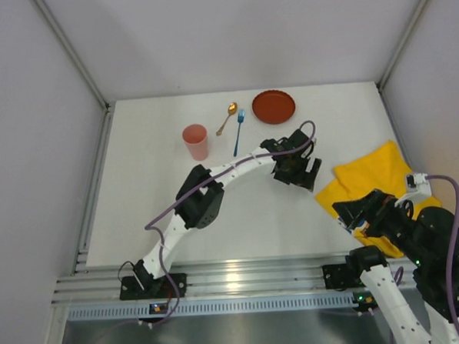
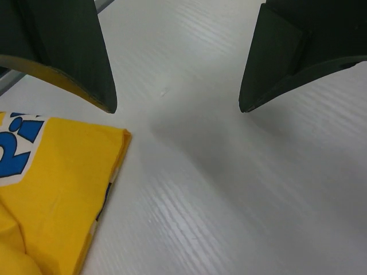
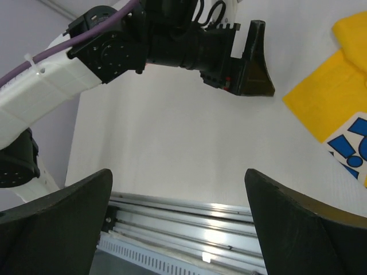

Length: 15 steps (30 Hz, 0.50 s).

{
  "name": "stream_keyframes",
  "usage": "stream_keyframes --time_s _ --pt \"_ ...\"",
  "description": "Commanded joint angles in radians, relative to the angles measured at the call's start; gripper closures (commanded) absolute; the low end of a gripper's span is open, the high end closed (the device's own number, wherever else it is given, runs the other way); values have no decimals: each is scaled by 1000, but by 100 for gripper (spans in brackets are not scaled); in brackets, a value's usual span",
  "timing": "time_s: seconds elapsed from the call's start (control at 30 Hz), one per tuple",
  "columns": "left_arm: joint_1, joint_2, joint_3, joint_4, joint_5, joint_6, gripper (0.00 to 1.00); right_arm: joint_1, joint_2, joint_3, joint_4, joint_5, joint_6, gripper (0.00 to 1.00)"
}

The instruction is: Set the dinner table for one person

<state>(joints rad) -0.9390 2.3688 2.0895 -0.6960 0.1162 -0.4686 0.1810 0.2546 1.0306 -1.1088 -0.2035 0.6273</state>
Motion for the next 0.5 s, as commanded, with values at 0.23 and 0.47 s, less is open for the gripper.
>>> stream_keyframes --time_s 0.23,0.47 --pt "-86 109 121 76 273 -61 7 9 -31 19 -106 69 77 0" --pt "-135 193 135 101 278 -114 9 11 -14 20 -126 61 61 0"
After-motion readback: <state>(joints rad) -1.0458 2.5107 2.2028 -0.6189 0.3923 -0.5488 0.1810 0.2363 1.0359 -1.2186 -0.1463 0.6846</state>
